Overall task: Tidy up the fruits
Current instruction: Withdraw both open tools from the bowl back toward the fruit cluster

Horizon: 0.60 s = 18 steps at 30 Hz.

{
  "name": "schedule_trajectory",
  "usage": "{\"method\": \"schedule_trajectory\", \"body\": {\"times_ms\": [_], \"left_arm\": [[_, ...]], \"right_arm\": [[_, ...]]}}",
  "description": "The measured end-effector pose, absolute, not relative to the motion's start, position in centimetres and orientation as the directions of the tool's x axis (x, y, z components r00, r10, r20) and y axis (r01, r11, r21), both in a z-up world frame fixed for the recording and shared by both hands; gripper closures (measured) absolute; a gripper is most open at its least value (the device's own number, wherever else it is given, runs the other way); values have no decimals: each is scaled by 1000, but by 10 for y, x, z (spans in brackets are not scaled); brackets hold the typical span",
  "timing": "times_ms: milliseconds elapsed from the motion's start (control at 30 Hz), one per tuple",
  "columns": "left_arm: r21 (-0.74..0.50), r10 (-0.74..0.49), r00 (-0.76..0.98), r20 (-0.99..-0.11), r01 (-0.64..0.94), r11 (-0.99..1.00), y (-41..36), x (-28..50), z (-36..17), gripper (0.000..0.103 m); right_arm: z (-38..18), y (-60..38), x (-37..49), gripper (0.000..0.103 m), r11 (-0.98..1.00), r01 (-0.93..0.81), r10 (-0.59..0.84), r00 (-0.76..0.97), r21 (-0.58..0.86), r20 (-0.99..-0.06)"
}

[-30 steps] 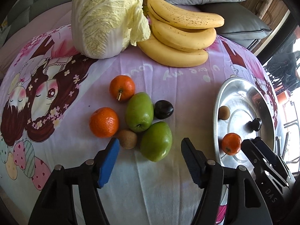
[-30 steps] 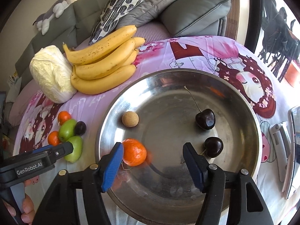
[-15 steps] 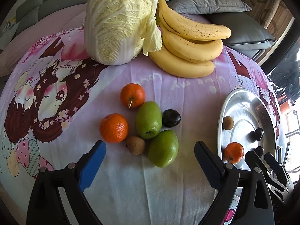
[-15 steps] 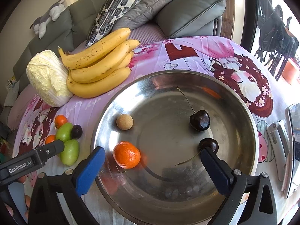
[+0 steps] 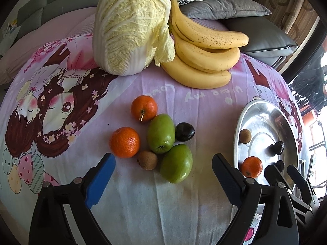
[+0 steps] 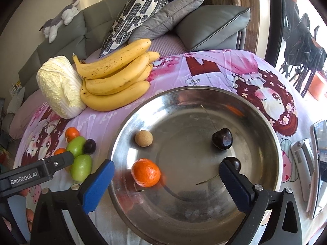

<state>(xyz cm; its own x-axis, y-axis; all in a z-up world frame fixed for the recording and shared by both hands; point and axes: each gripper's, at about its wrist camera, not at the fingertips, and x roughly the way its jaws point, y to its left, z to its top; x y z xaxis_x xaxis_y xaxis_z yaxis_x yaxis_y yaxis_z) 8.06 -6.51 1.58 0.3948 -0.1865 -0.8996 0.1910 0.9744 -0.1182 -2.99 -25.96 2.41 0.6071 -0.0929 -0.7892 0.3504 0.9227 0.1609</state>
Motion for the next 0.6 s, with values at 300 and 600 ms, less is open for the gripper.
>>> {"method": "schedule_trajectory", "body": {"times_ms": [300,600], "left_arm": [[-133,-208,425,-881,198,971,-59,80,24,7],[-174,-235,423,-875,178,969,-41,88,27,7]], "right_arm": [[24,-243,-25,0,940,307,-68,595,148,-801],[28,-226,-21,0,951,250,-4,602,184,-799]]}}
